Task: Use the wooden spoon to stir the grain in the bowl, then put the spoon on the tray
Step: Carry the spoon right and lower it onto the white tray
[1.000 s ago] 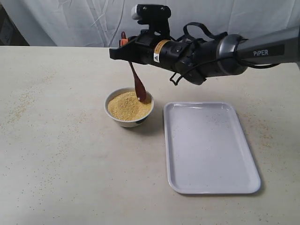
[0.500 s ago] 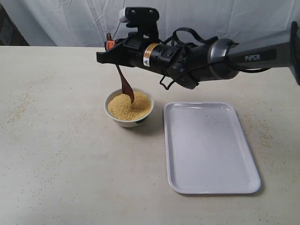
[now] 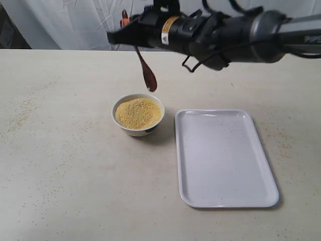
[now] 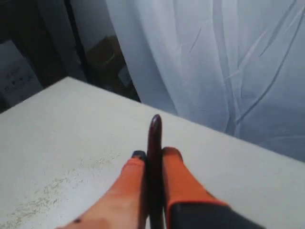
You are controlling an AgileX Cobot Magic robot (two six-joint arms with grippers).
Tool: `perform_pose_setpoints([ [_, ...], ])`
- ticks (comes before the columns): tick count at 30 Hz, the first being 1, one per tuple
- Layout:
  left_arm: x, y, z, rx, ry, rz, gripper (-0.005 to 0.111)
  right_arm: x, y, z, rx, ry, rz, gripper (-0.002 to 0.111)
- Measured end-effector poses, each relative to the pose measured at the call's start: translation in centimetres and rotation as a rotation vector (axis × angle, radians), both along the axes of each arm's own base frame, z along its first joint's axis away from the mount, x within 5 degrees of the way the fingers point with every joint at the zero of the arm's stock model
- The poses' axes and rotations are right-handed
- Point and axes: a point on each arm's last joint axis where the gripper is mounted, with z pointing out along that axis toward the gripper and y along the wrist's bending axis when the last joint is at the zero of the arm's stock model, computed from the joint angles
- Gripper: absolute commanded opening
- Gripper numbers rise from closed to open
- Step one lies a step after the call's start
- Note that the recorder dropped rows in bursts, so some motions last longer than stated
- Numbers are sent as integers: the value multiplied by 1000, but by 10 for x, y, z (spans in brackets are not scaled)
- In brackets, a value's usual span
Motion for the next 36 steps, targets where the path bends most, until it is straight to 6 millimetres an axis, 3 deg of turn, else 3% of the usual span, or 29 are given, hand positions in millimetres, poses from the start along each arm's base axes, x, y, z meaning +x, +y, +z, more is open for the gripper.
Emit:
perform_pose_setpoints([
  [3,0,0,0,0,0,0,0,-10,-18,37,-52,5,-70,-1],
  [6,0,0,0,0,0,0,0,-16,-43,49,-200,93,-181,-1],
  [10,0,0,0,0,0,0,0,-18,-82,42,-440,257,-322,-1],
  [13,0,0,0,0,0,0,0,-19,-115,35,-527,428,-396,-1],
  [18,0,0,0,0,0,0,0,-25,-160,14,-455,774,-326,-1],
  [24,0,0,0,0,0,0,0,-46,-196,-26,-165,969,-172,-1],
  [29,0,0,0,0,0,0,0,-67,-200,-68,47,1003,-148,-1],
  [33,0,0,0,0,0,0,0,-69,-195,-92,171,1007,-149,-1],
  [36,0,0,0,0,0,0,0,-64,-194,-106,213,1027,-175,11],
])
